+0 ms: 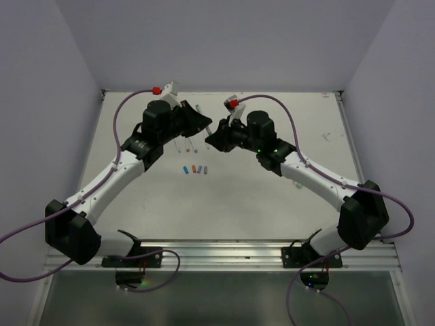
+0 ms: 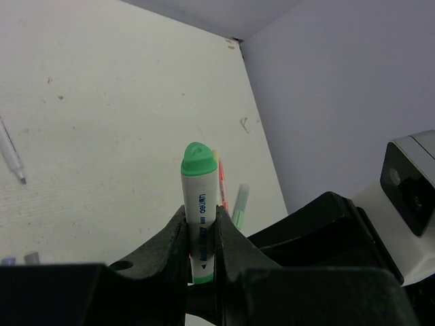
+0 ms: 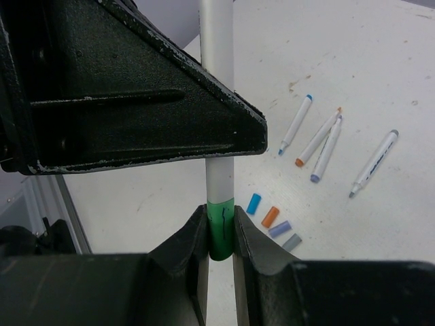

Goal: Open the pen caps

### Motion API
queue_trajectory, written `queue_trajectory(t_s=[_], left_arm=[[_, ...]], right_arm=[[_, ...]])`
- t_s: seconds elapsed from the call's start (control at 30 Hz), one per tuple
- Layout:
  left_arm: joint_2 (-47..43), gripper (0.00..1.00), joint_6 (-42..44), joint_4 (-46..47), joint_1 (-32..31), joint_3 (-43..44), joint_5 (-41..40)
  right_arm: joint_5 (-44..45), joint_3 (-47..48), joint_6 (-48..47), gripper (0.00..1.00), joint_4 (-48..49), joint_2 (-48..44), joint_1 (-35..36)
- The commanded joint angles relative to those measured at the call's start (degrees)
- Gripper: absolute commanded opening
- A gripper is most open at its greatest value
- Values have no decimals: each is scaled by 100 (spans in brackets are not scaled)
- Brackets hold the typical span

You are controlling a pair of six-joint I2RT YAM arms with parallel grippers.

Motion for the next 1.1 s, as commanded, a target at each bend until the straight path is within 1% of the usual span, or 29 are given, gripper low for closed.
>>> queue_trajectory(t_s=[0.0,0.07,0.1,0.13,0.17,0.3,0.43,0.67,0.87,1.07], left_arm=[[-156,0,-154,302,-40,-30,-94],[-200,0,-180,363,-40,14,-269],[-261,0,-180,389,-31,23,-479],[-296,0,-163,607,-31,41,-594],[-314,0,-145,705,-31,93,-831],[-393,0,-101,1021,12,173,-1263],[-402,0,-215,1452,153,278,-1422],[-332,0,-233,1848,285,603,-1790],[-253,0,-215,1980,417,893,-2107],[-209,0,-268,2103,803,1200,-2397]], right_arm=[[-177,-73,-162,0,297,-125,-7],[-151,-179,-259,0,244,-169,-7],[-160,-310,-338,0,218,-230,-7],[-160,-381,-347,0,191,-266,-7],[-186,-547,-382,0,165,-335,-7],[-292,-961,-409,0,95,-459,2],[-467,-1453,-348,0,121,-687,2],[-617,-2252,-339,0,208,-828,11],[-713,-2631,-339,0,279,-837,11],[-836,-2921,-286,0,358,-793,11]])
